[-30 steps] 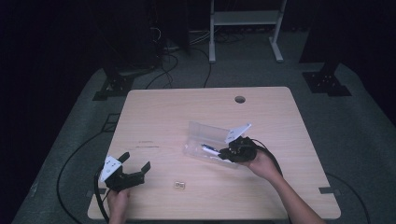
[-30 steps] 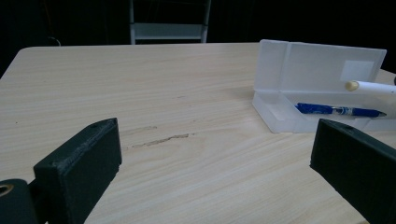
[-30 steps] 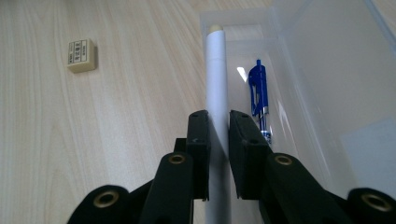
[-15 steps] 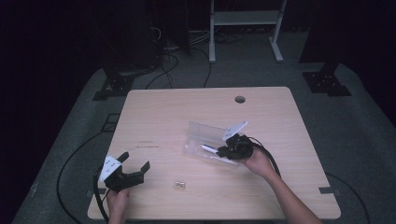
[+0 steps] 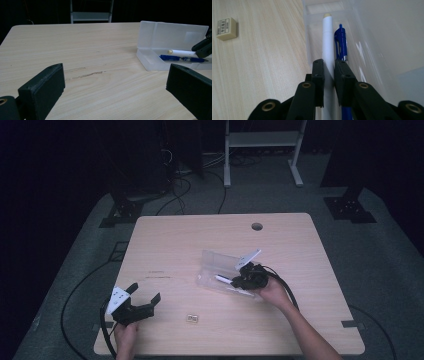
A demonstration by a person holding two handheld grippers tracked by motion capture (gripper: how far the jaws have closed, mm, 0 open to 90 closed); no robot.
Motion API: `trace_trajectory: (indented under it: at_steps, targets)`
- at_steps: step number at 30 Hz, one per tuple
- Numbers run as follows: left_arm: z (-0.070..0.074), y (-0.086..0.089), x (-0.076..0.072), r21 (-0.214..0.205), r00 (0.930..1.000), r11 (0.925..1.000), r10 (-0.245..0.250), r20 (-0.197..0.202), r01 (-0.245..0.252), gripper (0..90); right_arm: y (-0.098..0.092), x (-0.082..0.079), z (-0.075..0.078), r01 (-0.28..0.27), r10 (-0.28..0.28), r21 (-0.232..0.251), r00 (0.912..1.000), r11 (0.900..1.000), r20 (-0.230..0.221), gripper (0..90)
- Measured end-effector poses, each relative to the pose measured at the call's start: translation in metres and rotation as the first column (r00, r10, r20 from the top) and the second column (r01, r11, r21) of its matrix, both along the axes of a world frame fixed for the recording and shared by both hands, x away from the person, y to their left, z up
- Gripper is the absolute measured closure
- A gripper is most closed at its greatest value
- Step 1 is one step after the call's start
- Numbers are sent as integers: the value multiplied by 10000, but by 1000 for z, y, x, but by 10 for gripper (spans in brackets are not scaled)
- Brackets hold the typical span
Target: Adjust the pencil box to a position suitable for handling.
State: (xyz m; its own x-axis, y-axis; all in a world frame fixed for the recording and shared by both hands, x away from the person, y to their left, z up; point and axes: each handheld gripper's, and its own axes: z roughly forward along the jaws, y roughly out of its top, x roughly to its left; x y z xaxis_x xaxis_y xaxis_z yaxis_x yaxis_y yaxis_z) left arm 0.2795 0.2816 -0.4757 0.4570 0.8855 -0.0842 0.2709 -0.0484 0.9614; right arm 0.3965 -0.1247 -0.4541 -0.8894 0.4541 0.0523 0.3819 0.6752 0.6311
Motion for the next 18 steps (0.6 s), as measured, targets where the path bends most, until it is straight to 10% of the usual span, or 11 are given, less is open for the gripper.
trace_trajectory:
  at_steps: [18]
  targets:
    - [9,-3,3,110,9977,9992,-383,-557,390,11,8,7,-13,-62,59,-237,9999,9997,-149,778]
